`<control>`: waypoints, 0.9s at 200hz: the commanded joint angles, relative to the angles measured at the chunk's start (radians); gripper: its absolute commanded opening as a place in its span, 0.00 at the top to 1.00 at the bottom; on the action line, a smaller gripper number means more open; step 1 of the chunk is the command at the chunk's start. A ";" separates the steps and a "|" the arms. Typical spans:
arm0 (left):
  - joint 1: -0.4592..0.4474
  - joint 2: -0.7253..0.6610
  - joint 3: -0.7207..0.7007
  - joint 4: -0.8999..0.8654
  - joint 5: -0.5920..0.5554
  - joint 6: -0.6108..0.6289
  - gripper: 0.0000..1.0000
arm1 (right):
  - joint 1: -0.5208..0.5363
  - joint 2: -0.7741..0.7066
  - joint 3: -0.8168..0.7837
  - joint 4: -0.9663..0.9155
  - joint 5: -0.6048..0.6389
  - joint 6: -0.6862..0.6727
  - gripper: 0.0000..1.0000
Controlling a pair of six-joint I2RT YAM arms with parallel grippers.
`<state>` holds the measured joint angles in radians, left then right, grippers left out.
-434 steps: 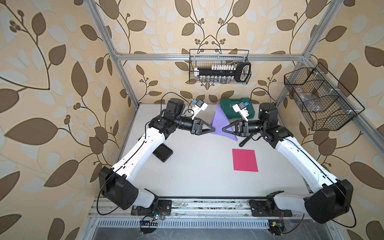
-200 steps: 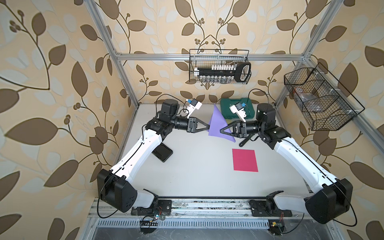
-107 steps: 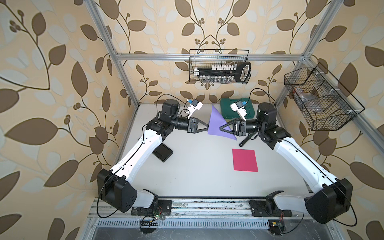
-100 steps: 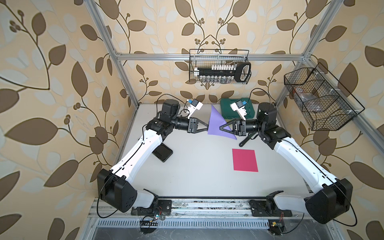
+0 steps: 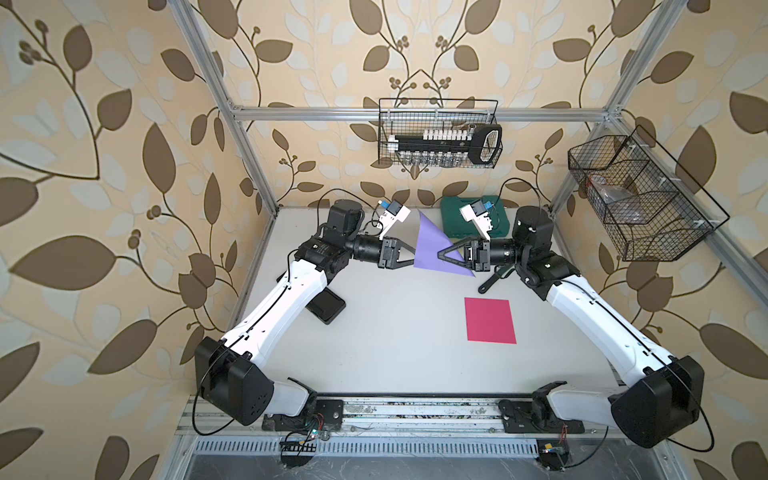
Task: Fold the square paper diagonally
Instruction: Fold the paper.
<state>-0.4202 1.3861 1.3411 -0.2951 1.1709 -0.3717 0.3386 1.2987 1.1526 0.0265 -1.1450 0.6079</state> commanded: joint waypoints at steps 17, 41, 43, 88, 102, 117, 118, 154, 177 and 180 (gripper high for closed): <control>-0.011 -0.026 0.024 -0.010 0.004 0.045 1.00 | 0.004 -0.018 -0.011 0.039 0.014 0.014 0.84; -0.011 -0.030 0.024 -0.027 -0.001 0.058 1.00 | -0.002 -0.024 -0.007 0.036 0.017 0.018 0.82; -0.011 -0.031 0.023 -0.027 -0.001 0.058 1.00 | -0.003 -0.025 -0.007 0.036 0.017 0.019 0.82; -0.011 -0.035 0.023 -0.035 -0.004 0.063 1.00 | -0.019 -0.026 -0.012 0.046 0.014 0.037 0.82; -0.011 -0.033 0.024 -0.036 -0.004 0.062 1.00 | -0.023 -0.029 -0.019 0.066 0.012 0.049 0.83; -0.011 -0.032 0.021 -0.033 -0.004 0.058 1.00 | -0.025 -0.031 -0.023 0.069 0.016 0.050 0.83; -0.011 -0.032 0.022 -0.032 -0.004 0.057 1.00 | -0.025 -0.032 -0.023 0.070 0.016 0.050 0.83; -0.012 -0.031 0.014 -0.019 -0.004 0.047 1.00 | -0.025 -0.028 -0.029 0.108 0.020 0.086 0.84; -0.014 -0.030 0.006 -0.006 -0.005 0.037 1.00 | -0.026 -0.029 -0.043 0.162 0.030 0.118 0.84; -0.015 -0.031 0.005 -0.004 -0.006 0.036 1.00 | -0.025 -0.029 -0.046 0.166 0.032 0.120 0.84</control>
<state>-0.4206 1.3853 1.3411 -0.3252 1.1671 -0.3405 0.3176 1.2877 1.1339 0.1104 -1.1328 0.6888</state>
